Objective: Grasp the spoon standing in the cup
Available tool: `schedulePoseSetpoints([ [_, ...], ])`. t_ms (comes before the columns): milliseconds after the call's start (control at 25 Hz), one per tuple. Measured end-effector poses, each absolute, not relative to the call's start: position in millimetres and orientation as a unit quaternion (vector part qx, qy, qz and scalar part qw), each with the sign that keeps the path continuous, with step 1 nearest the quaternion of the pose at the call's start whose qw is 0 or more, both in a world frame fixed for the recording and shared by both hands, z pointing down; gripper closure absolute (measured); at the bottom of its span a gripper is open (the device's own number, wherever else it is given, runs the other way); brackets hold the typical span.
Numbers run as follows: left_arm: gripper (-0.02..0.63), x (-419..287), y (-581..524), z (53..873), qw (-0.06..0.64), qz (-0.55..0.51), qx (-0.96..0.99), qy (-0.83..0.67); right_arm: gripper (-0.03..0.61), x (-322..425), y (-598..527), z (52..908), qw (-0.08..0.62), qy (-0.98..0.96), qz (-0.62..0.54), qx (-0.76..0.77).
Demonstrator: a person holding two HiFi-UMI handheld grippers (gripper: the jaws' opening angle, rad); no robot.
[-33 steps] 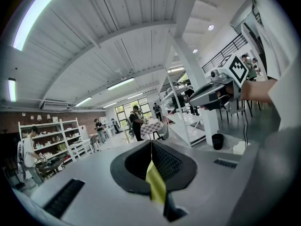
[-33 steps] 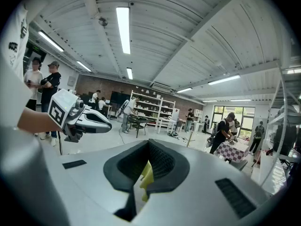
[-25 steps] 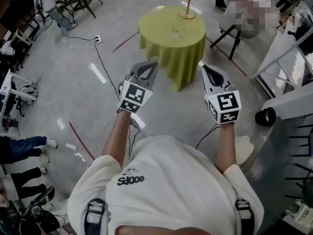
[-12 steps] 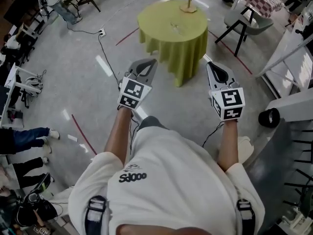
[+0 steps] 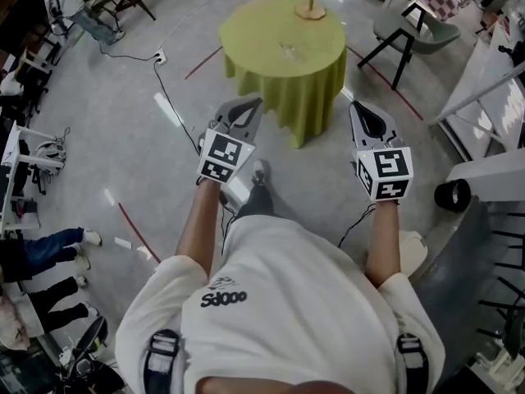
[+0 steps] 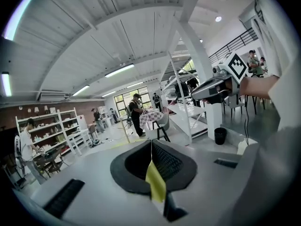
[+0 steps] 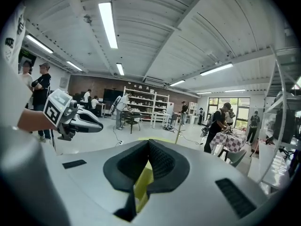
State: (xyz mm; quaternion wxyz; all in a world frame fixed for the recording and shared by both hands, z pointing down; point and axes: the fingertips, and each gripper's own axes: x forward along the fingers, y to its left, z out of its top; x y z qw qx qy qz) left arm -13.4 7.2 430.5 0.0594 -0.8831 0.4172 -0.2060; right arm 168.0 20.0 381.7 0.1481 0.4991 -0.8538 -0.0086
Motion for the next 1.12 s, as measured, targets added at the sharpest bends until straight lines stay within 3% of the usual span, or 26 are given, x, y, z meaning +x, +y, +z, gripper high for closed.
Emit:
schedulePoseSetpoints([
  [560, 0.584, -61.9, -180.9, 436.0, 0.054, -0.211, -0.905, 0.366, 0.555, 96.4, -155.1, 385.7, 0.174, -0.833, 0.003, 0.525],
  [1120, 0.584, -76.0, -275.6, 486.0, 0.009, -0.237, -0.923, 0.302, 0.555, 65.0, -237.6, 410.5, 0.186, -0.815, 0.037, 0.548],
])
